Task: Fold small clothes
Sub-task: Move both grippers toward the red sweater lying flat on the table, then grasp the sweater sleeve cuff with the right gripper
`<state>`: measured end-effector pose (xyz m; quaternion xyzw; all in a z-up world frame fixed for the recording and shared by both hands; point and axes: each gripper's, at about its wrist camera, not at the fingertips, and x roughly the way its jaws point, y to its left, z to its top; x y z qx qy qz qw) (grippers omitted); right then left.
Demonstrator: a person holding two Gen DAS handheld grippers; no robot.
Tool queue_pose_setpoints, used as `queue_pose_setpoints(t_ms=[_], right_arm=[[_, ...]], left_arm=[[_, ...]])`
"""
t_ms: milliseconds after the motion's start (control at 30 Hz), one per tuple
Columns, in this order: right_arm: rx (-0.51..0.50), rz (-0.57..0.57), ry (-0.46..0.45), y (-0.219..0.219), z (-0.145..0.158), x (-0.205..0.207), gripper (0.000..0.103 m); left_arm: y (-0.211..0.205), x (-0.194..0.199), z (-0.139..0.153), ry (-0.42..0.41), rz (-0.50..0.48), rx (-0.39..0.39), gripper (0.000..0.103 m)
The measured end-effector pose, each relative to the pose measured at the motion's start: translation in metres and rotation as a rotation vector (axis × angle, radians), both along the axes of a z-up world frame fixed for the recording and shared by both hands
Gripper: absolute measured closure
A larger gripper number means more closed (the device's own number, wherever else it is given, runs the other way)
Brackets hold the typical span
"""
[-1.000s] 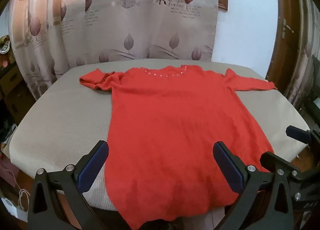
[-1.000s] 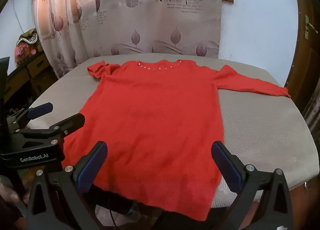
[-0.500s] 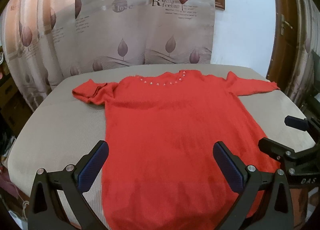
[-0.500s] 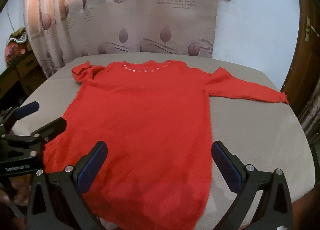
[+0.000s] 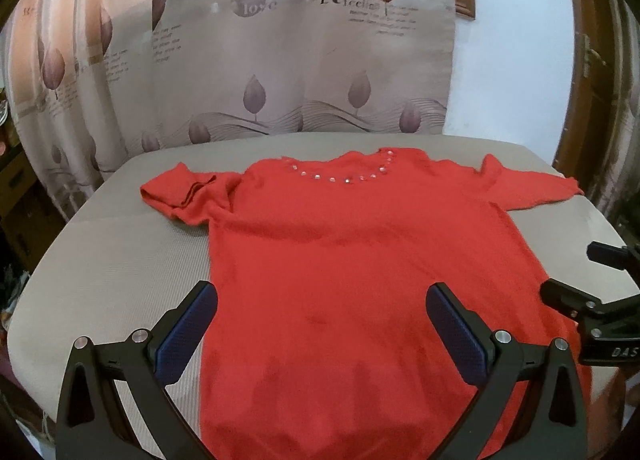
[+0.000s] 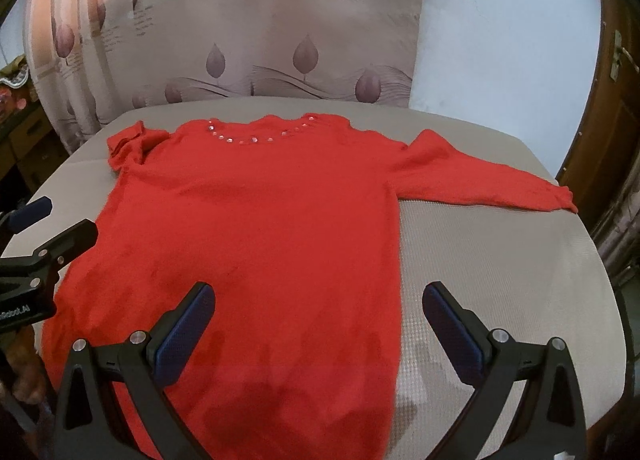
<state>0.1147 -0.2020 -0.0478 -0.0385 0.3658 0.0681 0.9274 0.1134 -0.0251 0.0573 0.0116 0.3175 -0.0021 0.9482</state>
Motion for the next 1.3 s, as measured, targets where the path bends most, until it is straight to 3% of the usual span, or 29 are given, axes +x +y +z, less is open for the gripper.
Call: queue_pose_setpoints(t_ms=[367,633,900,967,1033,1100,1300], right_arm=[[-0.006,-0.018,0.009,-0.008,-0.005,0.03,0.0],[-0.014,-0.036,0.006,-0.021,-0.005,0.057,0.0],[0.011,-0.043,0.029,-0.043,-0.011,0.085,0.001],[0.07,-0.048,0.055,-0.063,-0.016,0.096,0.007],[0.121,-0.057,0.085,-0.084,-0.021,0.106,0.033],[0.216,-0.087,0.134,-0.118,-0.028,0.12,0.044],[0.55,-0.247,0.161,-0.248,-0.046,0.145,0.047]], left_arm=[[0.015,0.029,-0.009,-0.058,0.065,-0.042,0.0],[0.012,0.052,-0.021,-0.014,0.043,0.027,0.0],[0.015,0.068,-0.039,0.08,0.052,0.022,0.0],[0.016,0.068,-0.041,0.088,0.057,0.013,0.0],[0.016,0.067,-0.042,0.089,0.062,0.008,0.0],[0.015,0.064,-0.043,0.09,0.062,0.008,0.0],[0.014,0.07,-0.046,0.126,0.049,0.012,0.0]])
